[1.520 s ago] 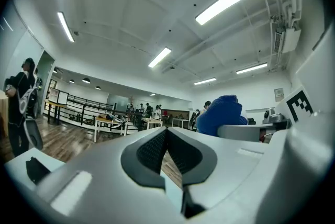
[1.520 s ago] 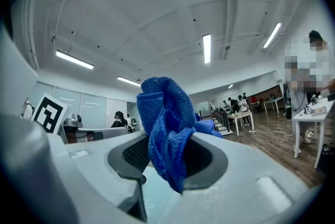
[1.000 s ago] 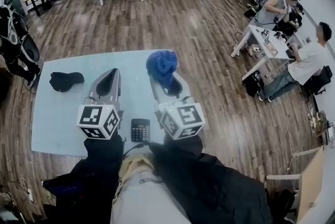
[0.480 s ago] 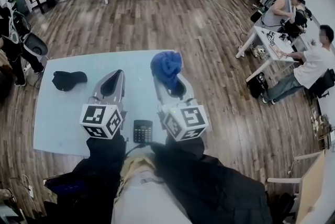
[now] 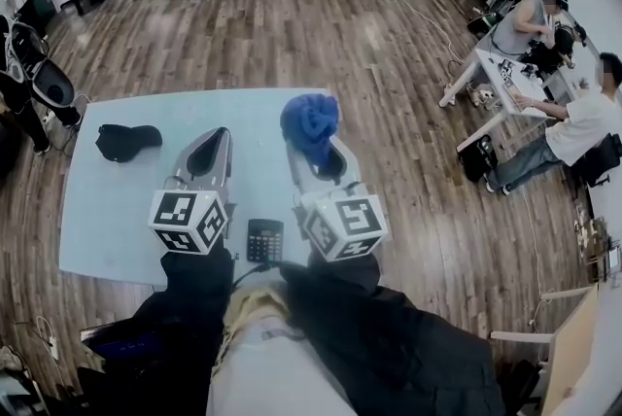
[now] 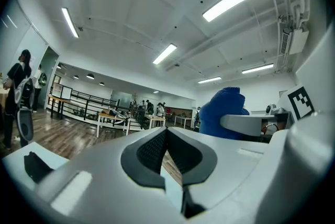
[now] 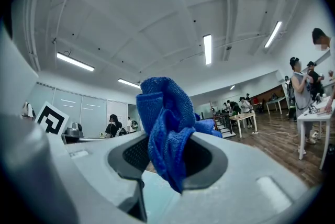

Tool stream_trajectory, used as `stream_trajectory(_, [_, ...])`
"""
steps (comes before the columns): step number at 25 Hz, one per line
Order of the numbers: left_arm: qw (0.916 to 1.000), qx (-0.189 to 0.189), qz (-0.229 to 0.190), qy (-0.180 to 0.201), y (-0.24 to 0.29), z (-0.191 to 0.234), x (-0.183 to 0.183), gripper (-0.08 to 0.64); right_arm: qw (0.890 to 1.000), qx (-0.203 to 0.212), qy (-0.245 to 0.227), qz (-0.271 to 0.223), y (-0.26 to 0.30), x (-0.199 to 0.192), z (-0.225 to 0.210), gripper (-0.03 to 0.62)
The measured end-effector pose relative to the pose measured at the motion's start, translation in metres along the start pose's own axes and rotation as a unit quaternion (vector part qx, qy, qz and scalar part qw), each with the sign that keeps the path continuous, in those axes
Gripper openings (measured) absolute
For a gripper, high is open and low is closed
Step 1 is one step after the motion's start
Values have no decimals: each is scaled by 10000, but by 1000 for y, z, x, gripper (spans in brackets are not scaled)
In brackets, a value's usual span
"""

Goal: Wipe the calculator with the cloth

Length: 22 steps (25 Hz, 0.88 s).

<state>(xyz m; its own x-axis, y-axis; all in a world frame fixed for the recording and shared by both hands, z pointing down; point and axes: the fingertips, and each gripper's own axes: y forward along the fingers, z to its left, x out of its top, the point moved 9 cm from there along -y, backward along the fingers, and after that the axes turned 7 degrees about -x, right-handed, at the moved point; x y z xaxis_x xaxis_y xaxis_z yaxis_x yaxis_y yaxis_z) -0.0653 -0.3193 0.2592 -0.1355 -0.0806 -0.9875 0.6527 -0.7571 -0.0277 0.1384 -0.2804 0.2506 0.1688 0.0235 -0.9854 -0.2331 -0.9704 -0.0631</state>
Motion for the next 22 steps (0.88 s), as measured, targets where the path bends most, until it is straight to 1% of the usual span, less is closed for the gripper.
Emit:
stream_trajectory(14, [9998,-76,73,-161,-1,0,-6,-3,9999,0,-27,151,-2,-5,3,149])
stream_trajectory(22, [9996,-155,148,-170,-4,1,-15,-3,9997,48,-37,240,-2,-16,8,150])
